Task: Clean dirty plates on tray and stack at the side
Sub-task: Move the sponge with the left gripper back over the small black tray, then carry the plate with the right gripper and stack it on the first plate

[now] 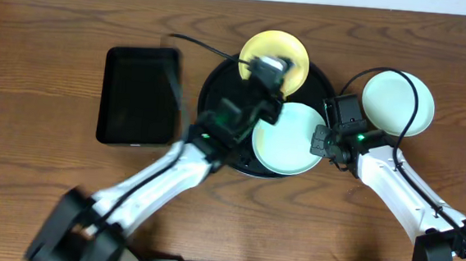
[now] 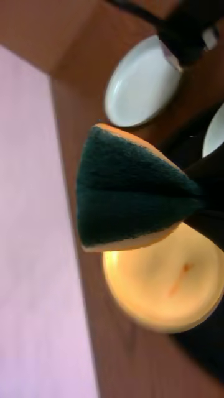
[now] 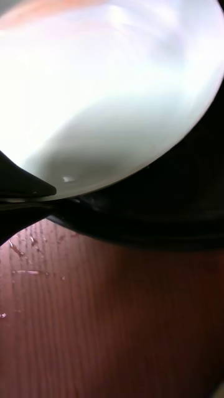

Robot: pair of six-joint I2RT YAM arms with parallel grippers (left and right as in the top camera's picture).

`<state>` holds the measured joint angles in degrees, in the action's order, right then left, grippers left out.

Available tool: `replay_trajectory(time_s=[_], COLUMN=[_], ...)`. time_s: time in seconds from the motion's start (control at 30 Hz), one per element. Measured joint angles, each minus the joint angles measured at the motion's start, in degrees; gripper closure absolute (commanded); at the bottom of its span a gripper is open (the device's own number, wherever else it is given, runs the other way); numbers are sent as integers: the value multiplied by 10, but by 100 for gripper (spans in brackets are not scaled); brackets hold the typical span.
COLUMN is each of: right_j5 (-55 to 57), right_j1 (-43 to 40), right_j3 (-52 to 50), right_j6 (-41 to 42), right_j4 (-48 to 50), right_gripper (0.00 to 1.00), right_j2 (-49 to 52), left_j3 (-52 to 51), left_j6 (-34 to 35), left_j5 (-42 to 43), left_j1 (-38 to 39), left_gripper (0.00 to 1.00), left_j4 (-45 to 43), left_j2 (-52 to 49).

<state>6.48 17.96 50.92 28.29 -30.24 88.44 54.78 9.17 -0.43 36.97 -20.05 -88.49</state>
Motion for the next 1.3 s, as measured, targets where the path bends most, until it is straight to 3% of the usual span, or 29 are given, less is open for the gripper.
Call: replay_trajectory(time_s=[0.23, 0.37, 0.53, 0.7, 0.87, 1.07, 1.3], right_j5=[39, 125, 296, 468, 620, 695, 693], right_j1=[23, 72, 157, 229, 291, 320, 320], right_j3=[17, 55, 99, 102, 103, 103, 103], right_j6=[-37, -83, -165, -265, -356, -389, -391], right_j4=[1, 2, 40, 123, 210, 250, 262], right_gripper=[99, 99, 99, 99, 99, 99, 99], right_j2=[-24, -69, -111, -100, -53, 10, 23], left_j3=[0, 0, 0, 0, 0, 0, 0], left_j6=[29, 64, 80, 70, 46, 28, 26], left_j5=[0, 35, 144, 234, 289, 307, 312], left_j1=[-111, -188, -294, -366, -391, -392, -392], left_gripper=[92, 92, 92, 92, 92, 92, 92], left_j4=[309, 423, 541, 574, 575, 575, 575], left_j2=[175, 224, 227, 209, 196, 196, 196])
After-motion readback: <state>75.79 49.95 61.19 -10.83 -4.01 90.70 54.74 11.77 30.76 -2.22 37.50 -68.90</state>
